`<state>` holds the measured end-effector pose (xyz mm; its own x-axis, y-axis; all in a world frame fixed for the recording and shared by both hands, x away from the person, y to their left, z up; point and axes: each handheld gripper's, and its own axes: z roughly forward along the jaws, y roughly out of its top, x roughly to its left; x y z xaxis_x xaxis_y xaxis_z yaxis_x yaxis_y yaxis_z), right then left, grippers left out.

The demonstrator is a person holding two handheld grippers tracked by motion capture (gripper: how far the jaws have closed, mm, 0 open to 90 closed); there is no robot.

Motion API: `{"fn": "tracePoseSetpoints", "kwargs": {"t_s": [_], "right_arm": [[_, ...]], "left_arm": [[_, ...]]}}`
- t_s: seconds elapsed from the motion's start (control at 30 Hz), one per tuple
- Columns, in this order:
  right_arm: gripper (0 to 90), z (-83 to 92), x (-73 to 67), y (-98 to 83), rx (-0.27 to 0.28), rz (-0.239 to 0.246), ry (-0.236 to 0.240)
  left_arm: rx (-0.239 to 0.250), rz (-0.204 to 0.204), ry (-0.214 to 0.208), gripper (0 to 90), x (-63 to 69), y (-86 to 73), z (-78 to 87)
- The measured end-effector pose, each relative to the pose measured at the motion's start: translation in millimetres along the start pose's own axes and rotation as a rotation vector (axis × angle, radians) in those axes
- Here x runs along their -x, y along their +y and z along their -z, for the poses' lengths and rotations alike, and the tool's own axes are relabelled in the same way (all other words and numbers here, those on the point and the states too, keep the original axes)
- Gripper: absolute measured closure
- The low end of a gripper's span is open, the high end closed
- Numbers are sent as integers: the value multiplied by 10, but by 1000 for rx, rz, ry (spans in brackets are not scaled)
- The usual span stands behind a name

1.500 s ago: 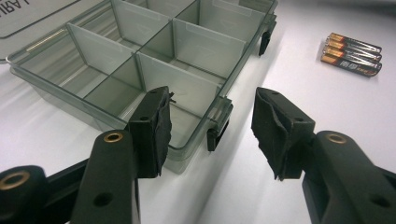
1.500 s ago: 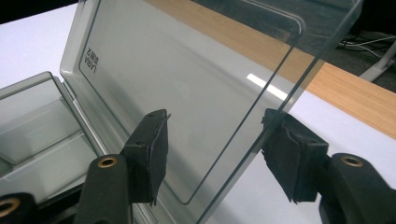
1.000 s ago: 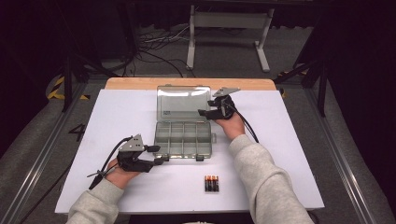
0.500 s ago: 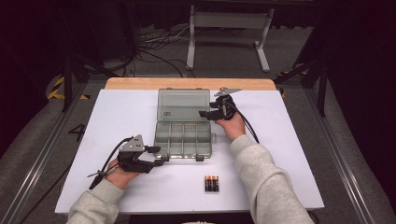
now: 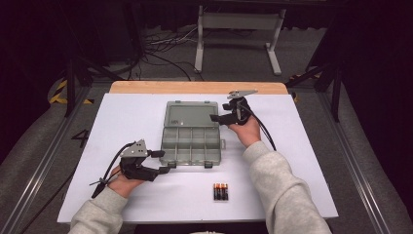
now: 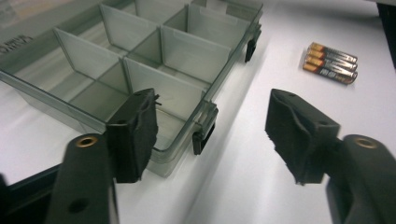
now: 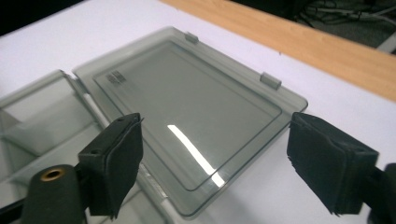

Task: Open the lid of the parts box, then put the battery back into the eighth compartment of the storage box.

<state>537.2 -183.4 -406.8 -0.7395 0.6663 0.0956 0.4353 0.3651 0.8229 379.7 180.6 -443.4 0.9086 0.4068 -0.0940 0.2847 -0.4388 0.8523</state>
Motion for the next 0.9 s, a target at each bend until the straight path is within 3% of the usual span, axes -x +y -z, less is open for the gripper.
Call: {"fn": "tracePoseSetpoints", "kwargs": {"t_s": [0.23, 0.43, 0.9], "right_arm": [[105, 354, -190, 113, 53, 73, 21], [77, 609, -370, 120, 95, 128, 47], [44, 1028, -702, -5, 159, 171, 108]], "left_arm": [[89, 13, 27, 200, 22, 30, 163], [130, 32, 46, 129, 42, 26, 290], [173, 53, 93, 36, 106, -67, 514]]}}
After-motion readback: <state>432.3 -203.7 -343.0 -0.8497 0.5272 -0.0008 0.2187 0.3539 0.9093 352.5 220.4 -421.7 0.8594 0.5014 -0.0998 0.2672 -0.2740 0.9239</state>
